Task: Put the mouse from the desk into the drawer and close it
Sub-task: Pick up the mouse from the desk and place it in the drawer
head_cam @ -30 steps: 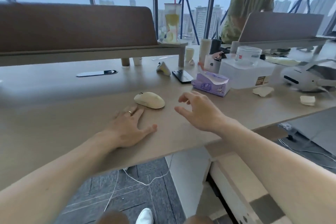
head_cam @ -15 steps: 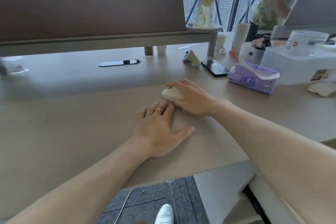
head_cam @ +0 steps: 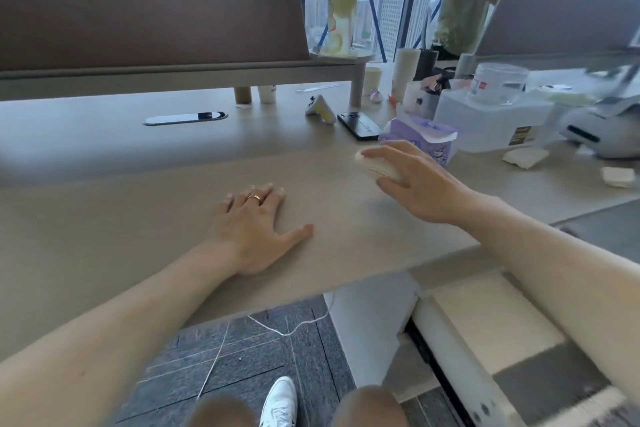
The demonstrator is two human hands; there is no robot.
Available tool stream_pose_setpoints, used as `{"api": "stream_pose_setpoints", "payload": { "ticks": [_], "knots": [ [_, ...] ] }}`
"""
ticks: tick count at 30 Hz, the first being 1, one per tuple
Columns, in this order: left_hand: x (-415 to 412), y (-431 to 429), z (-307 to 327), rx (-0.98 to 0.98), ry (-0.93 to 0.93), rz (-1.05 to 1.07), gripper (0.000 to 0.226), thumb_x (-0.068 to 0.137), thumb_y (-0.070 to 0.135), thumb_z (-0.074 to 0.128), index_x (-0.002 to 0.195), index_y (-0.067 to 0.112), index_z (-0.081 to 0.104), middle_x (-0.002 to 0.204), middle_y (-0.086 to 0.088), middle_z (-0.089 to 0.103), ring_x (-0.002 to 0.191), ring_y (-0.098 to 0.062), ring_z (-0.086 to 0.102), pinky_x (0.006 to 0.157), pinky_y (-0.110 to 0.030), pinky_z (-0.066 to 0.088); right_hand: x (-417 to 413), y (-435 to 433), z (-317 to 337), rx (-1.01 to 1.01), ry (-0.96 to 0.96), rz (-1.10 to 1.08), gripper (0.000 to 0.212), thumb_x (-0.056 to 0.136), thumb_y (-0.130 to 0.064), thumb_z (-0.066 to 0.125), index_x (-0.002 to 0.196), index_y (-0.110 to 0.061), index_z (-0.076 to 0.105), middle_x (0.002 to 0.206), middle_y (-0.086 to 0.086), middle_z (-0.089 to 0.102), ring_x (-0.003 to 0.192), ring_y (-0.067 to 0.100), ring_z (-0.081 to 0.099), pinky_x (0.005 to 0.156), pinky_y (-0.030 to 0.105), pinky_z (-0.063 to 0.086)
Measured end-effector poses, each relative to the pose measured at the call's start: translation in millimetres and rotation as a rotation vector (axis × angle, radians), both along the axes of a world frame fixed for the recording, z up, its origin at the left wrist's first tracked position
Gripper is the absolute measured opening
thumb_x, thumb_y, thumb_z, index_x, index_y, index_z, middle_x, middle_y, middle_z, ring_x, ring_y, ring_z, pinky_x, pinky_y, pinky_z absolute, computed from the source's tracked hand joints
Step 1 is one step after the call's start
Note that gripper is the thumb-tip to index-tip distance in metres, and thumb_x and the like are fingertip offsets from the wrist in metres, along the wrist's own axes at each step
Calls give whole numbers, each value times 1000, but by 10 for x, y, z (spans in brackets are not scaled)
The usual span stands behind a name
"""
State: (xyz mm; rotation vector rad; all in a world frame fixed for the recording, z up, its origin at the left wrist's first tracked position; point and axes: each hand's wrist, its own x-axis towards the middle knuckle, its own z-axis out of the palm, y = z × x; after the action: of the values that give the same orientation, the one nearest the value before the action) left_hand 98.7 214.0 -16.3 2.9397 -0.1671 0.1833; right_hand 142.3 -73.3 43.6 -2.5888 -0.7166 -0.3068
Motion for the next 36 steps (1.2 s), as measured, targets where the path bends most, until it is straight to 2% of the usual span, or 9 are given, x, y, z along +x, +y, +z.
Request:
{"api": "stream_pose_setpoints", "payload": {
  "ticks": [5, 9, 14, 18, 20, 23, 27, 29, 36],
  "knots": [
    [-79, -63, 98, 19, 28, 15, 116, 62, 95, 13, 155, 28, 30, 164, 0, 26, 148, -26, 24, 119, -46, 13, -632, -1059, -22, -33, -17, -182, 49, 92, -17, 63, 138, -28, 56, 139, 1, 50, 128, 16, 47, 100, 18, 25],
    [-133, -326, 157, -9, 27, -47, 110, 65, 91, 22, 152, 24, 37, 161, -4, 33, 146, -26, 30, 118, -46, 20, -1075, -1682, -114, -29, -3, -318, 48, 93, -20, 62, 140, -27, 55, 139, -1, 50, 127, 16, 48, 101, 18, 26],
    [-403, -1258, 91, -55, -23, -380, 91, 75, 83, 31, 145, 27, 46, 154, 0, 45, 137, -27, 43, 115, -44, 29, -1417, -2079, -278, -21, 25, -403, 47, 93, -25, 62, 139, -31, 54, 138, -1, 51, 124, 19, 50, 103, 30, 32],
    [-696, -1966, -14, -119, -83, -816, 59, 92, 58, 55, 142, 28, 50, 147, 8, 52, 134, -12, 46, 112, -38, 37, -1594, -2223, -459, -4, 65, -455, 48, 93, -25, 62, 139, -32, 53, 142, 0, 47, 128, 21, 48, 106, 32, 33],
    [-776, -2206, -111, -117, -69, -881, 58, 94, 52, 57, 146, 27, 46, 148, 9, 49, 136, -8, 42, 111, -33, 38, -1677, -2265, -575, 6, 108, -474, 48, 94, -27, 60, 140, -36, 50, 146, -2, 43, 130, 20, 47, 109, 36, 35],
    [-733, -2402, -344, -119, -10, -759, 71, 92, 53, 59, 152, 25, 34, 158, 7, 35, 141, -13, 35, 111, -34, 37, -1762, -2311, -705, 15, 154, -482, 48, 95, -29, 58, 141, -39, 48, 149, -4, 39, 130, 19, 46, 110, 32, 33],
    [-550, -2456, -591, -34, 131, -555, 105, 80, 67, 64, 159, 21, 11, 167, 0, 10, 151, -22, 10, 122, -42, 16, -1777, -2342, -797, 25, 172, -493, 48, 96, -30, 57, 142, -38, 46, 150, -4, 37, 132, 20, 46, 112, 35, 33],
    [-482, -2425, -671, -3, 164, -502, 117, 74, 74, 63, 159, 23, 2, 168, 2, 2, 152, -21, 5, 122, -43, 10, -1743, -2349, -841, 28, 180, -496, 48, 96, -30, 56, 143, -36, 47, 151, -4, 36, 134, 21, 44, 111, 31, 30],
    [-469, -2417, -803, 15, 67, -477, 128, 65, 83, 61, 159, 23, -1, 168, 5, 0, 150, -19, 4, 122, -42, 5, -1581, -2209, -1033, 51, 233, -472, 50, 95, -28, 59, 144, -34, 49, 151, -6, 36, 136, 17, 41, 105, 20, 20]
  ]
}}
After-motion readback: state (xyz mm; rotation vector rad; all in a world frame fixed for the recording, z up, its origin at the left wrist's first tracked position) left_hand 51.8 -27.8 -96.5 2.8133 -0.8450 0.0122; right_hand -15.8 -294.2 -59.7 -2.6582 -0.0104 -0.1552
